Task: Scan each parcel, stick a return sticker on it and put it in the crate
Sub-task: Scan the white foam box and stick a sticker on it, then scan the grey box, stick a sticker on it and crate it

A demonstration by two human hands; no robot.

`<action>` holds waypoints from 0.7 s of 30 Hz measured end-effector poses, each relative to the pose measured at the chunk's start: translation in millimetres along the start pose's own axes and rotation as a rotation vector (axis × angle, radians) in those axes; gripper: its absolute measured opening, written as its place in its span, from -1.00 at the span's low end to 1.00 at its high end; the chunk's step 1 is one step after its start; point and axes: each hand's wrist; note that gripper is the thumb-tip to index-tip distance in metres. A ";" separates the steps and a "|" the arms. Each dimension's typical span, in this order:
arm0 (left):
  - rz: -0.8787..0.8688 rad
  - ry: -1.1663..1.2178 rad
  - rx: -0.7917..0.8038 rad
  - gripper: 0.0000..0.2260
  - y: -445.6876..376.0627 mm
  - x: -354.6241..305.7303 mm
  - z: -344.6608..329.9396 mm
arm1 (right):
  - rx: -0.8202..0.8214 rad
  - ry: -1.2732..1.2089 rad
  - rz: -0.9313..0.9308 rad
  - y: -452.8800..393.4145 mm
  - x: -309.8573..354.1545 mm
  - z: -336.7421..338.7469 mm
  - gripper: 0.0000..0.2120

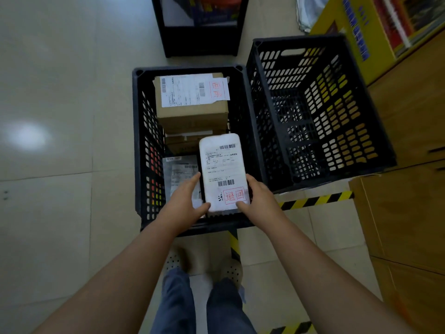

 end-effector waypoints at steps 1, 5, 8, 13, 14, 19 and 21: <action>-0.032 -0.023 -0.012 -0.24 6.9 -6.3 10.2 | -0.002 -0.002 0.015 7.7 6.0 5.1 -0.31; -0.178 -0.178 -0.059 -0.34 45.3 -43.7 64.7 | -0.057 0.049 0.110 52.4 44.8 39.6 -0.35; -0.315 -0.293 -0.092 -0.40 77.9 -87.2 110.7 | -0.161 0.086 0.176 100.8 81.7 82.1 -0.40; -0.630 -0.371 -0.102 -0.46 117.1 -177.2 171.0 | -0.391 0.071 0.174 197.5 113.7 152.4 -0.42; -0.710 -0.374 -0.089 -0.46 122.8 -196.2 176.8 | -0.460 0.056 0.152 218.5 113.7 161.9 -0.42; -1.104 -0.378 0.067 -0.40 168.8 -295.1 169.4 | -0.843 -0.075 -0.099 348.7 103.1 171.7 -0.47; -1.276 -0.393 0.160 -0.42 200.4 -327.2 149.2 | -0.976 -0.113 -0.245 408.7 94.4 158.0 -0.48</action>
Point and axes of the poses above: each hand's wrist, its own y-axis away from the middle knuckle, its own z-axis out of the back of the hand, x = y × z, and after that the axes turned 1 degree about -z, right-handed
